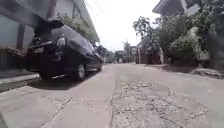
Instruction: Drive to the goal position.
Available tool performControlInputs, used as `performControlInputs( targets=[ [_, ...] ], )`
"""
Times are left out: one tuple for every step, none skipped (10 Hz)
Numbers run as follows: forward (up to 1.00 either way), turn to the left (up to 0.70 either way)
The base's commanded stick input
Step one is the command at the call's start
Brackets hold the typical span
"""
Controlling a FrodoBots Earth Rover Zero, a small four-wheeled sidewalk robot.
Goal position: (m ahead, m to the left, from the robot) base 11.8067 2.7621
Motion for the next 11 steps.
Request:
performControlInputs(
  targets=[
    [0.98, -0.34],
    [0.98, -0.36],
    [0.98, -0.22],
    [0.98, -0.05],
    [0.98, 0.0],
    [0.98, 0.0],
    [0.98, 0.0],
    [0.98, 0.0],
    [0.98, 0.0],
    [0.98, 0.0],
    [0.98, 0.0]
  ],
)
